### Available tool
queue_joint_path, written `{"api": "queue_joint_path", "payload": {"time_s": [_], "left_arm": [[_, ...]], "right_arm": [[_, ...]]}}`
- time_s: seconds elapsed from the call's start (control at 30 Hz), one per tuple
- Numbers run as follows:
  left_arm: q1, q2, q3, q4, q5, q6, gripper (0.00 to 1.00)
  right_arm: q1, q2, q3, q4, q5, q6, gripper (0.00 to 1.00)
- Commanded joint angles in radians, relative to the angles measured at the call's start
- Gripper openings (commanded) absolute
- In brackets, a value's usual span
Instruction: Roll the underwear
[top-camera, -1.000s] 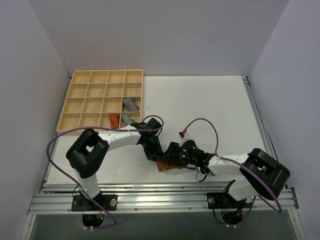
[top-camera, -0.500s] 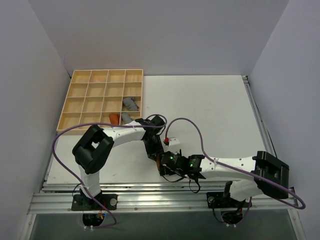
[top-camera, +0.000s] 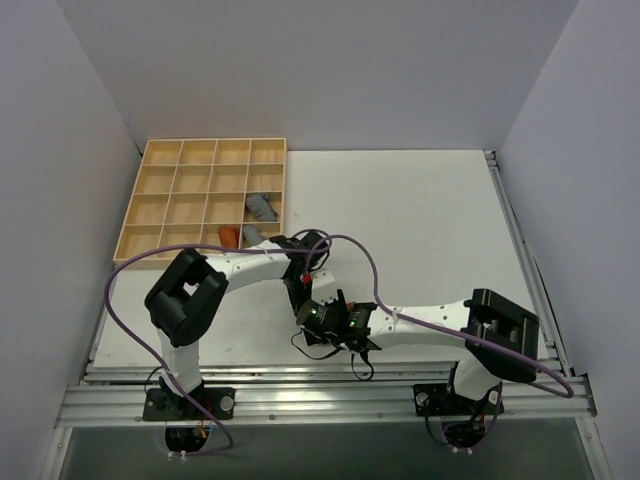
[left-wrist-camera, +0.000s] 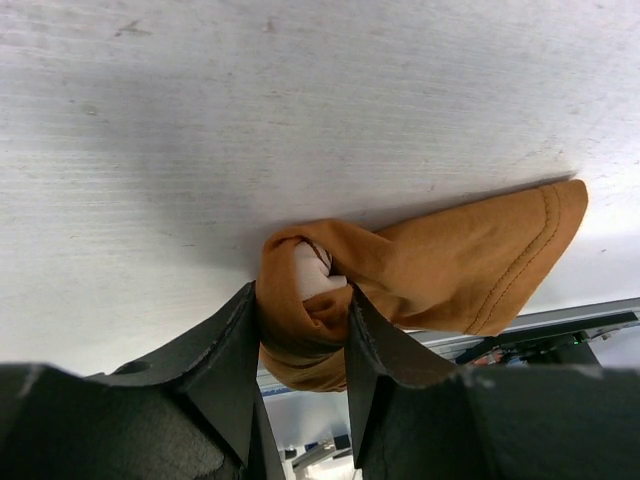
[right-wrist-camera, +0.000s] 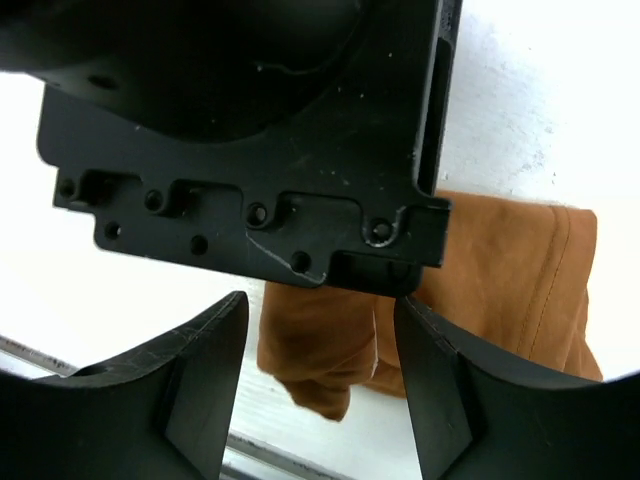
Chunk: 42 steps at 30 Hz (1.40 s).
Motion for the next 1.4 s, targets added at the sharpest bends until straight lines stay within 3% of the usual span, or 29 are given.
{"api": "queue_joint_path", "payload": {"time_s": [0.0,0.3,0.4,0.43,0.5,0.67,0.8,1.0,1.37], "left_arm": [[-0.015,0.037,-0.024,-0.095,-0.037,-0.005,0.2],[-0.012,0.027,-0.037,-0.126,-0.031,-0.034,0.21],[-0.007,0.016,-0.047,-0.144,-0.038,-0.043,0.23],[-0.003,0.008,-0.057,-0.155,-0.044,-0.051,0.25],[0.028,-0.043,-0.08,-0.161,-0.052,-0.069,0.3],[0.146,-0.215,-0.194,-0.125,-0.052,-0.12,0.41],[0.195,-0.337,-0.202,-0.137,-0.109,-0.107,0.5],[0.182,-0.432,-0.281,-0.045,-0.109,-0.103,0.54],[0.05,-0.452,-0.35,0.228,-0.037,-0.08,0.66]], "right_arm": [[0.033,0.059,0.061,-0.035,0.044,-0.066,0.55],[0.105,0.199,0.125,-0.093,0.086,-0.054,0.47],[0.13,0.208,0.122,-0.11,0.106,-0.012,0.28],[0.133,0.208,0.118,-0.115,0.106,0.001,0.16],[0.139,0.196,0.08,-0.112,0.107,0.047,0.01],[0.133,0.11,-0.115,0.057,0.008,0.162,0.0],[0.118,-0.031,-0.357,0.349,-0.092,0.259,0.0],[0.018,-0.161,-0.582,0.639,-0.187,0.334,0.0],[-0.042,-0.172,-0.718,0.796,-0.229,0.385,0.0]]}}
